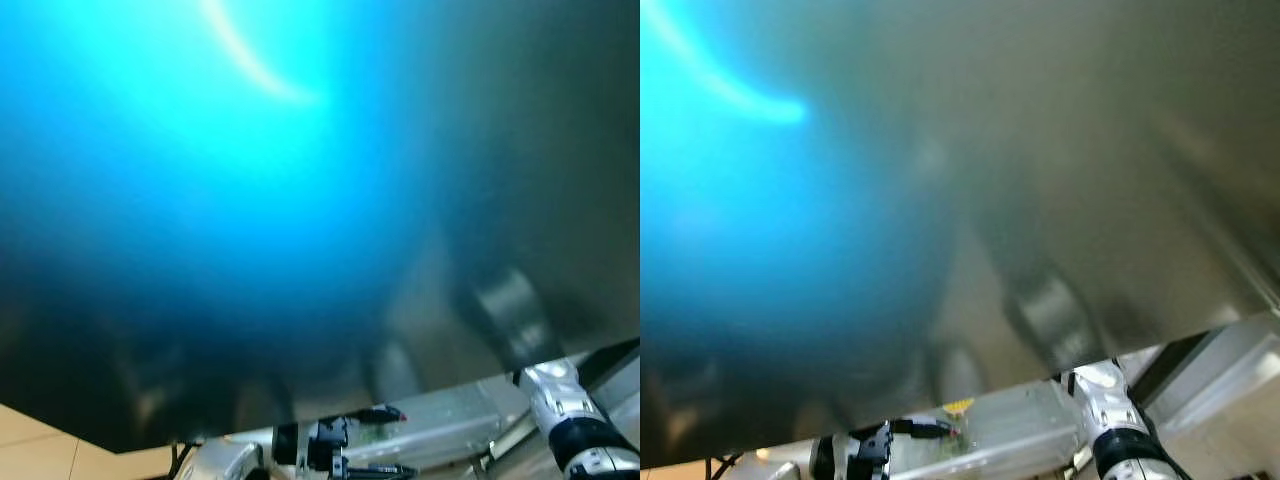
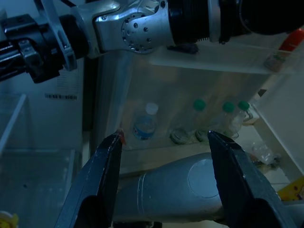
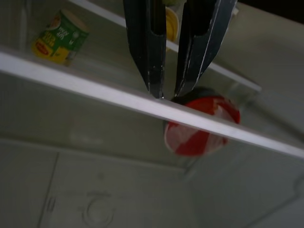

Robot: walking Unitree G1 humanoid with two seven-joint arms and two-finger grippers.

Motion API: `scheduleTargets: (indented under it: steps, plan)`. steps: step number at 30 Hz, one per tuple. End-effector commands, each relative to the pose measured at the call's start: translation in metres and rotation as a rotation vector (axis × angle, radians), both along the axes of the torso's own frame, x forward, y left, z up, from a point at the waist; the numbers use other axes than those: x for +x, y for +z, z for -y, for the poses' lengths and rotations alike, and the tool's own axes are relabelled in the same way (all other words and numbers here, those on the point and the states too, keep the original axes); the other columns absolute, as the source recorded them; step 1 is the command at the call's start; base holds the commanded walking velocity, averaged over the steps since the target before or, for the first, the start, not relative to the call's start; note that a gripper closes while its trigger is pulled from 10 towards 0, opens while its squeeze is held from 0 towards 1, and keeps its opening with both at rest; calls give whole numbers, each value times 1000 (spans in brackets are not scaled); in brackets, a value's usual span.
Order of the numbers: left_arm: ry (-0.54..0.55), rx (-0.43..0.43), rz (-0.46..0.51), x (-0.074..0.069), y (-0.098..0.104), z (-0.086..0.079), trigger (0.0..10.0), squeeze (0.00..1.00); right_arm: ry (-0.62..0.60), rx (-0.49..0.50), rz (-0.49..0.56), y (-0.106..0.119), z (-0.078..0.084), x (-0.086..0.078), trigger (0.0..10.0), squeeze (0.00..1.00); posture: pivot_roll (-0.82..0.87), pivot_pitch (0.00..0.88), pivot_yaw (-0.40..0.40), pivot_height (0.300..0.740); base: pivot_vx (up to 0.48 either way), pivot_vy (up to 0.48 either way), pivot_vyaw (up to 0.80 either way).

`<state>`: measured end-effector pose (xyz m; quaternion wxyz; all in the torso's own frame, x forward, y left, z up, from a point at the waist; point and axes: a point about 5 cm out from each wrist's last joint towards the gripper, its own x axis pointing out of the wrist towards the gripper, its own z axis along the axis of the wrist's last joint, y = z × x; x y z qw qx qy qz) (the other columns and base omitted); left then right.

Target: Restocking fridge

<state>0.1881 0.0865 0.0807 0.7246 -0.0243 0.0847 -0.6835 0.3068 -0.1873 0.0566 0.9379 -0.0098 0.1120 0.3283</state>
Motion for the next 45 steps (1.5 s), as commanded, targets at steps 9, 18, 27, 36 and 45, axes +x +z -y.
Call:
scheduleTargets:
  steps: [9, 18, 27, 36, 45]
  plan:
    - [16, 83, -7, -3, -9, -11, 10000, 0, 111, 56, -32, -7, -12, -10, 10000, 0, -79, 0, 39, 685, -302, 0, 0]
    - [57, 70, -4, 1, -11, -11, 10000, 0, 154, 61, -53, -10, -16, -14, 10000, 0, -79, 0, 36, 685, -151, 0, 0]
    - [115, 106, -59, 4, -27, -21, 10000, 0, 237, 73, -90, -14, -21, -22, 10000, 0, -82, 0, 30, 685, 0, 0, 0]
    - [225, 136, -137, 4, -50, -39, 10000, 0, 304, 135, -120, -14, -24, -28, 10000, 0, -83, 0, 24, 685, 0, 0, 0]
    - [456, 9, -226, 23, -53, -64, 10000, 0, 337, 142, -157, -17, -23, -33, 10000, 0, -84, 0, 21, 720, 0, 0, 0]
